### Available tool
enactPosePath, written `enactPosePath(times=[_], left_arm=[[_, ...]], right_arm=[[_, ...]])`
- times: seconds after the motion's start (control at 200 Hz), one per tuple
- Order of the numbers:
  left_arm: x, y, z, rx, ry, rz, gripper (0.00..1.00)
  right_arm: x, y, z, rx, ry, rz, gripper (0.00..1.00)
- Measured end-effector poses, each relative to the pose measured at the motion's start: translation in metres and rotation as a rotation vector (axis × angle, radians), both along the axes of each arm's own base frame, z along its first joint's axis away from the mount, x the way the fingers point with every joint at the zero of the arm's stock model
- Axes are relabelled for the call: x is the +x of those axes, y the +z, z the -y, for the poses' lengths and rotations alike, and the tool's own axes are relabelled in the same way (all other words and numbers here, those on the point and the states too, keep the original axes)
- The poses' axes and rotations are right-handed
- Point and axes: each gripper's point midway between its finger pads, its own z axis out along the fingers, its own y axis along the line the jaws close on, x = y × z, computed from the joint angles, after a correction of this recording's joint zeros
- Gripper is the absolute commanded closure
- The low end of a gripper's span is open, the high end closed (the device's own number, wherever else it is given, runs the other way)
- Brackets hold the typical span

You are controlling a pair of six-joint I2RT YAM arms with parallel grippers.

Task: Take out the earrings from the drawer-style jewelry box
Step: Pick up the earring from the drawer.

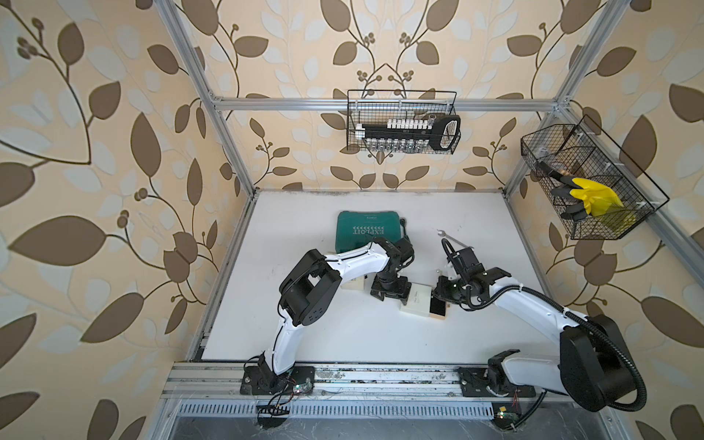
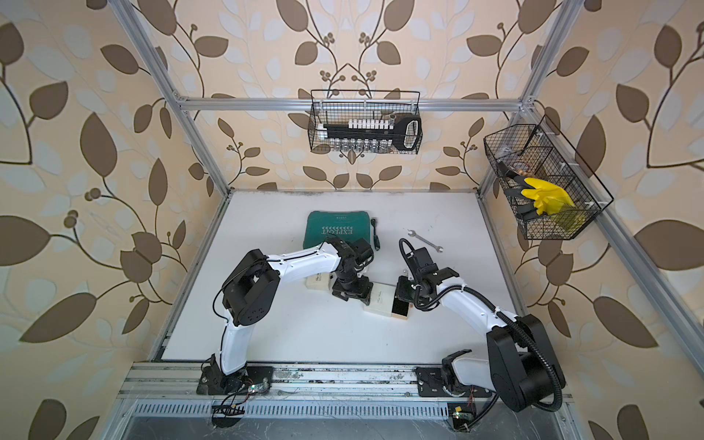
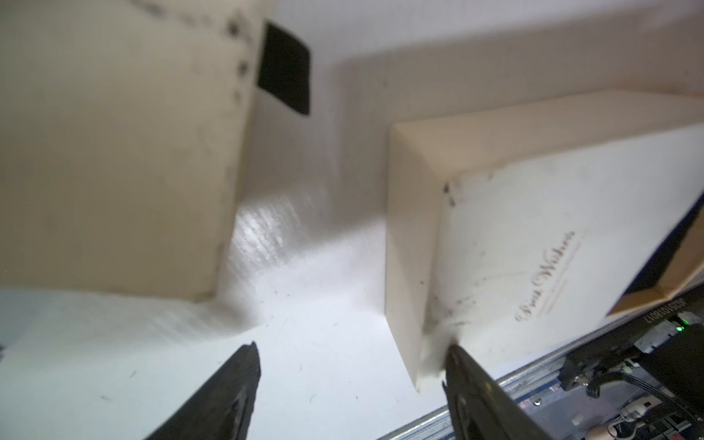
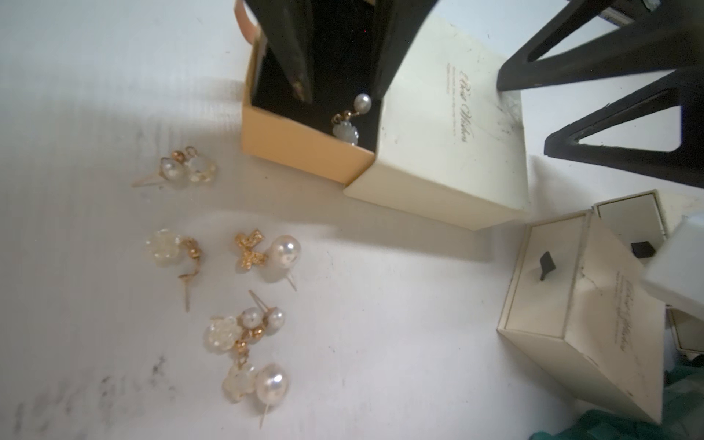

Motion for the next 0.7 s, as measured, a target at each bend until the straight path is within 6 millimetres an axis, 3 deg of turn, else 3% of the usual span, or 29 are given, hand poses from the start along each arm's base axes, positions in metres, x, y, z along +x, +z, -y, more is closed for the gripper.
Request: enactPosePath(times=[0.41, 0.705], left_arm=[[0.0, 0.0, 0.0, 0.0, 0.0, -0.001, 0.22], [0.0, 0.0, 0.0, 0.003, -0.001, -0.003, 0.22]], right_arm=[[0.0, -0.014, 0.002, -0.03, -0.012, -0.042, 0.72], [0.006, -0.009, -0.001, -0.026, -0.032, -0.028, 0.72]])
